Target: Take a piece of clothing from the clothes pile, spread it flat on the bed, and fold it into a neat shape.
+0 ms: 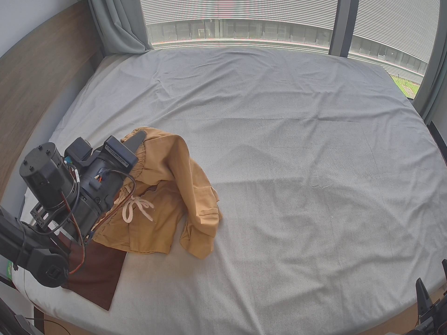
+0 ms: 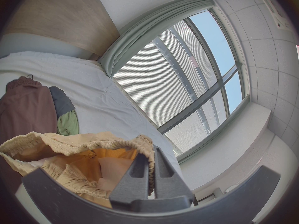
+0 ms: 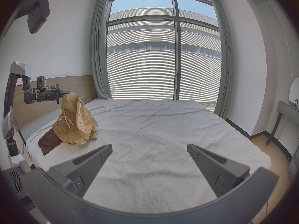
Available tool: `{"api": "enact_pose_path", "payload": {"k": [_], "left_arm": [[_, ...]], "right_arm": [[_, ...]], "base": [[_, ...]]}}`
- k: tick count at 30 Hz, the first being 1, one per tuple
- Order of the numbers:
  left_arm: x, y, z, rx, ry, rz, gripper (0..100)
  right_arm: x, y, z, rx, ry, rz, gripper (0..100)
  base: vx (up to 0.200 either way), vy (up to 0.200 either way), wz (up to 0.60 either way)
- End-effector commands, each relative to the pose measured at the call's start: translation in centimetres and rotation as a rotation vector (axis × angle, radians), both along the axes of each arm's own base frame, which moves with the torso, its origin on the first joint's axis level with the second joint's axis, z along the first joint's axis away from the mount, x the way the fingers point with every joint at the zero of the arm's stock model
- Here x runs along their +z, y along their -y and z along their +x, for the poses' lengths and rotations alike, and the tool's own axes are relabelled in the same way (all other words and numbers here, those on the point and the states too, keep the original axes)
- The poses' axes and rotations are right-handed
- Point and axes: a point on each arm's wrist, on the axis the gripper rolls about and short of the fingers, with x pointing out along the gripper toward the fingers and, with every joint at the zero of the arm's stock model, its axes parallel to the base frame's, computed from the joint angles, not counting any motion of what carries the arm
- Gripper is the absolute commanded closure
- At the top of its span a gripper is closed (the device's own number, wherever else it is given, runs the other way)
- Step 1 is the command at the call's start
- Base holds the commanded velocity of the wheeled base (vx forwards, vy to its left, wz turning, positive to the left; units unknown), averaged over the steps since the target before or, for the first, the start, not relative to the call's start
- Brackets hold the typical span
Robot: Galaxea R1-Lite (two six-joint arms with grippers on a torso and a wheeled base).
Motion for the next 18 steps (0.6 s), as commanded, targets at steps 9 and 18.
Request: {"api": "enact_pose_path", "payload": {"k": [9,18], "left_arm": [[0.9,1.8,-0.5,0.0,0.012,-0.064,100],[1.8,3.5,-1.1,0.011,0.03,-0.106,100]], "right_arm": [[-0.5,0.0,0.0,0.001,-0.004,0.0,0],[-0.5,0.0,0.0,0.001,-0.004,0.0,0]], "base": [[0.0,0.0,0.0],[0.0,0.0,0.0]]}}
